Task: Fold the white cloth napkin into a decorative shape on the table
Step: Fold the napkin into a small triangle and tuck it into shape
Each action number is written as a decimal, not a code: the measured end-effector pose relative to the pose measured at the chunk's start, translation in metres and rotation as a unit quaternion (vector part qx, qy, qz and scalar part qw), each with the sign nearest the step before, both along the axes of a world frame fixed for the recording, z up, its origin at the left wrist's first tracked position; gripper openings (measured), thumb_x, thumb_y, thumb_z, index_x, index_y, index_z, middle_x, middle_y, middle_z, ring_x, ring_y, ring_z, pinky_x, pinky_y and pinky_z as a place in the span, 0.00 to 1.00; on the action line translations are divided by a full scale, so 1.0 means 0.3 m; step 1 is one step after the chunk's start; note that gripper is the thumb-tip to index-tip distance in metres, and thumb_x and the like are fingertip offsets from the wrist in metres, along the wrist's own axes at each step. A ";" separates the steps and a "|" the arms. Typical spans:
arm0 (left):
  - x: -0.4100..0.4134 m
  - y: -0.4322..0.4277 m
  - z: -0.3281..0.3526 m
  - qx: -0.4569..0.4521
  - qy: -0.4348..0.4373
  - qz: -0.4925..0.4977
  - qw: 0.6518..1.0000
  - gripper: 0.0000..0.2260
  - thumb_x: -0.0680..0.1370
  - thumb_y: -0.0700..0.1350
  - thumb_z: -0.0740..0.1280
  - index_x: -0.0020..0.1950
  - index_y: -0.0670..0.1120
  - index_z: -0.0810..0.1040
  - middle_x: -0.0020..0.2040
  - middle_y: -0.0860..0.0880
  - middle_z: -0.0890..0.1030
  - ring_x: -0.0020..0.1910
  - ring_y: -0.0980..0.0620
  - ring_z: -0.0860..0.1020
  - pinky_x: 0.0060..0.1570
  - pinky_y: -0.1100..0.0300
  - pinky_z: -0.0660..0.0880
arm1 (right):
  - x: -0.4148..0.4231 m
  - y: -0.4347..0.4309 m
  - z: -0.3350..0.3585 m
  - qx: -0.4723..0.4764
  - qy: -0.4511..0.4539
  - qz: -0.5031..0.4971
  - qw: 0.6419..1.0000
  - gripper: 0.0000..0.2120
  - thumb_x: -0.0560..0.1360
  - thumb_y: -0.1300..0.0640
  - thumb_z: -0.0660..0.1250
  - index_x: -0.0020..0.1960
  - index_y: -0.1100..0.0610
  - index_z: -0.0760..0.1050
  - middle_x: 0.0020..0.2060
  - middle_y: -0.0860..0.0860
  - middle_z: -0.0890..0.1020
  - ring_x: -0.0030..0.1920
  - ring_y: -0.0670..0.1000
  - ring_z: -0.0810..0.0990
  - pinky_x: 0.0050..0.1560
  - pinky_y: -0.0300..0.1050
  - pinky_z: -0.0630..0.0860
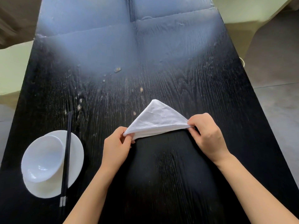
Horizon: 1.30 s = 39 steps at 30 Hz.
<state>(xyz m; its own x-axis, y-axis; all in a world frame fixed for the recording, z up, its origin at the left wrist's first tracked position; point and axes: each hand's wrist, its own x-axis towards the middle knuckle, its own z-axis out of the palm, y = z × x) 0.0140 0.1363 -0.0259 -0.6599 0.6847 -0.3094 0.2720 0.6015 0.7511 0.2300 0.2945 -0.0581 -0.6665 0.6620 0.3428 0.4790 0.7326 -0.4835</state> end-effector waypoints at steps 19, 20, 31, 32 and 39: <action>0.140 0.222 -0.152 -0.071 0.340 -0.130 0.929 0.22 0.80 0.48 0.50 0.72 0.43 0.65 0.71 0.44 0.69 0.70 0.46 0.68 0.70 0.46 0.61 | -0.331 -0.046 -0.009 -0.047 -0.200 -0.026 0.978 0.26 0.77 0.51 0.46 0.71 0.59 0.65 0.70 0.55 0.69 0.71 0.55 0.66 0.70 0.58 0.63; 0.136 0.213 -0.144 -0.081 0.349 -0.138 0.923 0.22 0.80 0.50 0.49 0.72 0.43 0.64 0.72 0.44 0.68 0.71 0.46 0.67 0.70 0.45 0.60 | -0.320 -0.046 -0.012 -0.035 -0.210 -0.020 0.977 0.26 0.77 0.50 0.46 0.71 0.59 0.64 0.70 0.55 0.69 0.71 0.55 0.67 0.70 0.58 0.63; 0.093 0.177 -0.118 -0.136 0.324 -0.170 0.921 0.31 0.76 0.55 0.40 0.76 0.42 0.54 0.77 0.44 0.56 0.76 0.47 0.54 0.74 0.47 0.48 | -0.142 -0.026 -0.005 0.004 -0.278 -0.062 0.959 0.25 0.79 0.51 0.47 0.71 0.61 0.64 0.71 0.55 0.67 0.72 0.55 0.64 0.70 0.59 0.63; 0.087 0.179 -0.110 -0.131 0.310 -0.173 0.926 0.32 0.75 0.55 0.39 0.76 0.43 0.54 0.77 0.45 0.55 0.77 0.48 0.52 0.74 0.48 0.47 | -0.144 -0.029 -0.006 0.001 -0.277 -0.063 0.959 0.25 0.79 0.51 0.47 0.71 0.60 0.64 0.71 0.55 0.67 0.72 0.55 0.64 0.70 0.59 0.63; 0.052 0.350 -0.007 -0.002 0.168 -0.014 0.986 0.09 0.76 0.47 0.63 0.50 0.44 0.80 0.47 0.45 0.81 0.51 0.44 0.75 0.51 0.54 0.68 | -0.143 -0.030 -0.008 0.003 -0.283 -0.059 0.957 0.25 0.79 0.50 0.46 0.72 0.59 0.63 0.72 0.55 0.66 0.73 0.56 0.62 0.72 0.59 0.60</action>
